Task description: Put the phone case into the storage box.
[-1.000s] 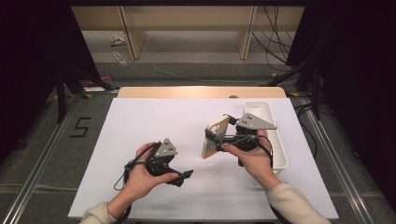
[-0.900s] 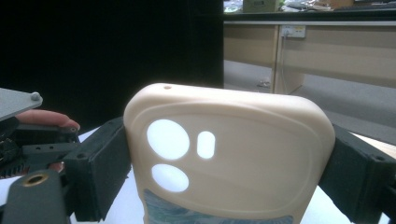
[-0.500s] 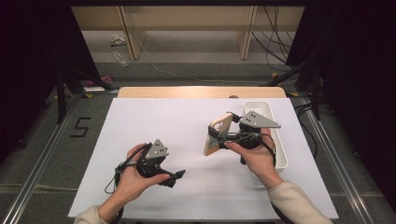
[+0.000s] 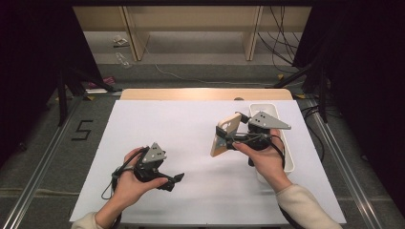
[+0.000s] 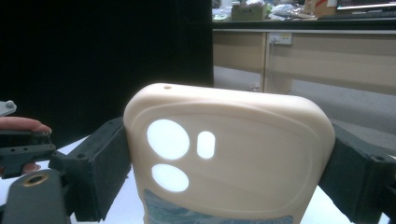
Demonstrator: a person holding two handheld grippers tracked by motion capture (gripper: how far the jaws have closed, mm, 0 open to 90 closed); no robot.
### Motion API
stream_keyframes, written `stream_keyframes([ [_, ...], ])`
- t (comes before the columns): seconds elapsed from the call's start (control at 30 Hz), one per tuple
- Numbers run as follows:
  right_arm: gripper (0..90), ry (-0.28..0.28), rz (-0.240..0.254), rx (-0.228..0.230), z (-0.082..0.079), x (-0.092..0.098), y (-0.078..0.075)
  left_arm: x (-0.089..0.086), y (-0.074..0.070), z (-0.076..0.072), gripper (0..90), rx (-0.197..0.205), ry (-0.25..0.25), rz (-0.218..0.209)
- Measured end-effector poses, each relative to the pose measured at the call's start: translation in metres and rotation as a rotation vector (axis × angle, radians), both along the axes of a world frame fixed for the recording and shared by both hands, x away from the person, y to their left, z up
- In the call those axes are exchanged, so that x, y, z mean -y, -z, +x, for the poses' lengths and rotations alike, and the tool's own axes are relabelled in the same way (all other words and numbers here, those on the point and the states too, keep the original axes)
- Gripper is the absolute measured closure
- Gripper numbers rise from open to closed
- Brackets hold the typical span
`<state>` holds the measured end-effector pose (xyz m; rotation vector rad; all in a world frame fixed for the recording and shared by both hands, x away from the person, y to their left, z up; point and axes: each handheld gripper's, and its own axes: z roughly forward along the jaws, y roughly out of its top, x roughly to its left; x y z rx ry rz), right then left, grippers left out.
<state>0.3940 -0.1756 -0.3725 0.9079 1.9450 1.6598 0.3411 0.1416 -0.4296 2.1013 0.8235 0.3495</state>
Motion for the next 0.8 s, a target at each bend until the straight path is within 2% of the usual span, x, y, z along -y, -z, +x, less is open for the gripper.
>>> stream_keyframes([
  [0.8,12.5,0.037,0.005,0.013,0.004,0.013,-0.008,-0.014,0.003,-0.001,0.0,-0.004,-0.036,0.018],
])
